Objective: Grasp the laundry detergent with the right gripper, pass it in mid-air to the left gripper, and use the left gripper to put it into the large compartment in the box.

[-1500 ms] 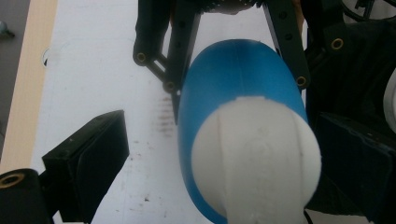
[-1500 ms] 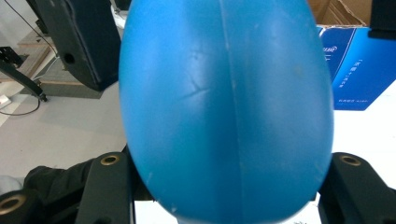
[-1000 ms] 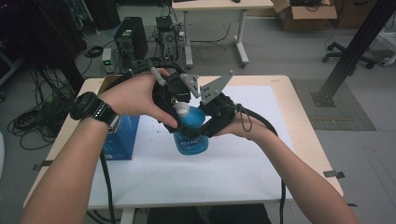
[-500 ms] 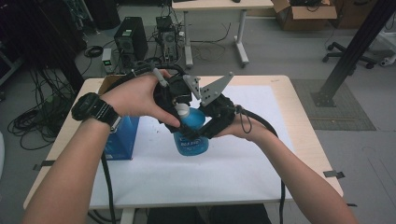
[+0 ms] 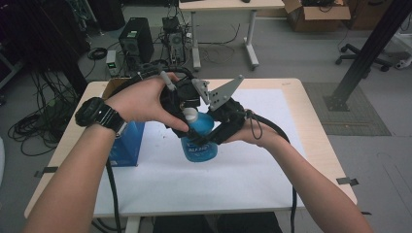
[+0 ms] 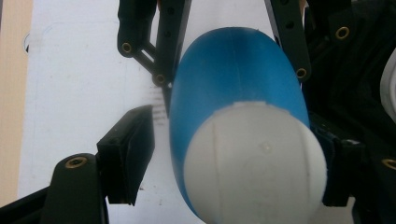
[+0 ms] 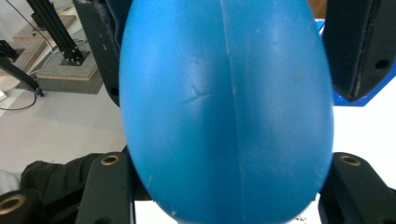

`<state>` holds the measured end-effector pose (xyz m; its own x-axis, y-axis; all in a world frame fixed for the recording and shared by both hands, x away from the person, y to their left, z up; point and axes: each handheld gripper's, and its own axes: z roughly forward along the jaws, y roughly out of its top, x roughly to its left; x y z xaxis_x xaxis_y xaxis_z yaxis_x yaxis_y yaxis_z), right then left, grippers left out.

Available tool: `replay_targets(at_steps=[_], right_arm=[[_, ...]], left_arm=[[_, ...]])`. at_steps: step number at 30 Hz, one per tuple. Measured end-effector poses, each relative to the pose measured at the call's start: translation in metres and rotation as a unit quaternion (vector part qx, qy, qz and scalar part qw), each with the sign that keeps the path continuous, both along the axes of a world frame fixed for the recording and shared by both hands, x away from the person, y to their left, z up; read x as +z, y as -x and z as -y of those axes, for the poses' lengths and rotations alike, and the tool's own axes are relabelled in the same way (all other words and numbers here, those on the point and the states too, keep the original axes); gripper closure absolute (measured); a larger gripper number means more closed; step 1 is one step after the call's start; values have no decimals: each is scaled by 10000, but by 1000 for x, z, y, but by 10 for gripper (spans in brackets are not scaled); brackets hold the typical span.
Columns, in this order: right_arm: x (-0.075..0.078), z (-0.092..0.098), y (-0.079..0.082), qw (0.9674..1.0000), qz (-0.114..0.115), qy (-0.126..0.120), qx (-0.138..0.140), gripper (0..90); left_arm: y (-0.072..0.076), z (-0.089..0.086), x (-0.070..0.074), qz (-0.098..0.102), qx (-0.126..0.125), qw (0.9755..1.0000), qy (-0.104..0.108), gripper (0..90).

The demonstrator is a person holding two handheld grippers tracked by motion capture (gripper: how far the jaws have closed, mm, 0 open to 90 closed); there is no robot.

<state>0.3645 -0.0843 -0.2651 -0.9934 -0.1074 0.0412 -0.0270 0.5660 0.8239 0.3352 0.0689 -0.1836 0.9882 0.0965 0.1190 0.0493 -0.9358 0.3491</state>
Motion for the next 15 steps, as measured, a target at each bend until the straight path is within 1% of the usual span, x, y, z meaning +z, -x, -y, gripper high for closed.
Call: replay_targets(at_steps=[7, 15], right_arm=[[0, 0, 0, 10000, 16, 30, -44, 422], [0, 0, 1, 10000, 21, 66, -60, 423]], left_arm=[[1, 1, 0, 22, -17, 10000, -11, 300], [2, 1, 0, 2, -21, 10000, -47, 328]])
